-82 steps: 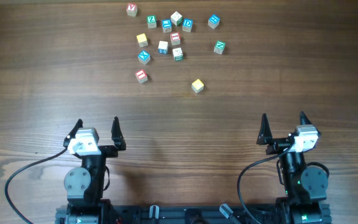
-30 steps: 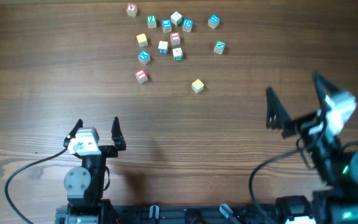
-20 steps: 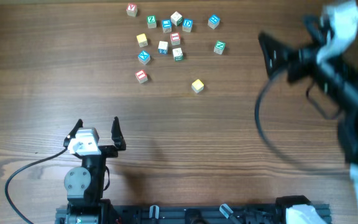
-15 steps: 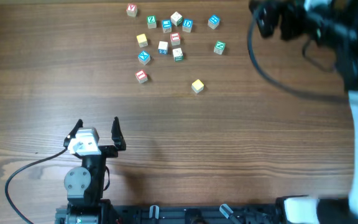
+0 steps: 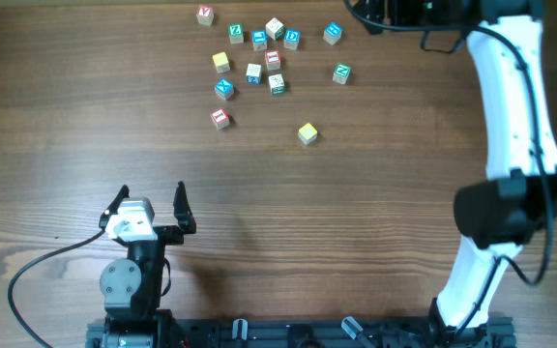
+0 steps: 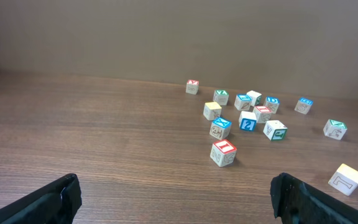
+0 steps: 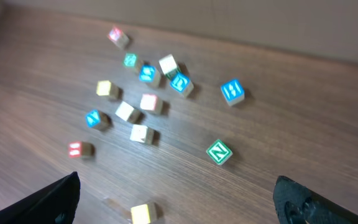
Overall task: Form a circle
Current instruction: 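Swing the right arm up and reach toward the yellow-faced block, then lower the right gripper over the yellow-faced block and close on it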
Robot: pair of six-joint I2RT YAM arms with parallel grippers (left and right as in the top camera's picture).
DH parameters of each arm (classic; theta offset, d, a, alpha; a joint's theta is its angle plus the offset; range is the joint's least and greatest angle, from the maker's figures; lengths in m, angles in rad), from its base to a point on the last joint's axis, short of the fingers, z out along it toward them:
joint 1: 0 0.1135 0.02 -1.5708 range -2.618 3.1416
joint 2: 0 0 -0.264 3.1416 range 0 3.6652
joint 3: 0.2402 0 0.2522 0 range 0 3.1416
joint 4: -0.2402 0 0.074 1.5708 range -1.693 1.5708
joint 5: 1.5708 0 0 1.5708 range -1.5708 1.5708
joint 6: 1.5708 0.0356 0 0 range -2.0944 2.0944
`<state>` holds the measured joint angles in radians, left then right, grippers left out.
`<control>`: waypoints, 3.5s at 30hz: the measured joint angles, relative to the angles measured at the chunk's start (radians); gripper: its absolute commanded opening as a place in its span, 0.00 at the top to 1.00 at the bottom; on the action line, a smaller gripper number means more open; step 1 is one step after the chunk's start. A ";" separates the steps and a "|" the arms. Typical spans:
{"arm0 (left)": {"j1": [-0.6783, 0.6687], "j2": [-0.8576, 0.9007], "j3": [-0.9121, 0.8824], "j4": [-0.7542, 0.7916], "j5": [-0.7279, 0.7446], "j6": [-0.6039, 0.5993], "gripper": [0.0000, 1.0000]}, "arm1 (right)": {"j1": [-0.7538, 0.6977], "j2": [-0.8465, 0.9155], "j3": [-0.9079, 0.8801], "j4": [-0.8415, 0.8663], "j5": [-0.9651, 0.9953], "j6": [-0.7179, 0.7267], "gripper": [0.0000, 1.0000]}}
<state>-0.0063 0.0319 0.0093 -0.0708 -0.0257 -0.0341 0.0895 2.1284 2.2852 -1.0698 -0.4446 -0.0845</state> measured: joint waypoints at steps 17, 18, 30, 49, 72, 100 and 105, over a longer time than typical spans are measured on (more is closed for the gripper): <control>0.000 0.000 0.000 0.000 0.000 0.000 0.00 | 0.060 0.158 -0.014 0.233 -0.006 0.093 0.27; 0.000 0.000 0.000 0.000 0.000 0.000 0.00 | 0.068 0.158 -0.024 0.247 -0.007 0.093 0.29; 0.000 0.000 0.000 0.000 0.000 0.000 0.00 | 0.244 0.158 -0.191 0.247 0.273 0.075 0.00; 0.000 0.000 0.000 0.000 0.000 0.000 0.00 | 0.244 0.158 -0.435 0.068 0.282 0.019 0.19; 0.000 0.000 0.000 0.000 0.000 0.000 0.00 | 0.311 0.158 -0.454 0.138 0.166 -0.156 0.18; 0.000 0.000 0.000 0.000 0.000 0.000 0.00 | 0.391 0.158 -0.473 0.177 0.348 0.084 0.09; 0.000 0.000 0.000 0.000 0.000 0.000 0.00 | 0.391 0.158 -0.473 0.174 0.344 0.084 0.00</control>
<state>-0.0063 0.0319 0.0093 -0.0708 -0.0257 -0.0341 0.4801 2.2864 1.8122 -0.8963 -0.1005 -0.0010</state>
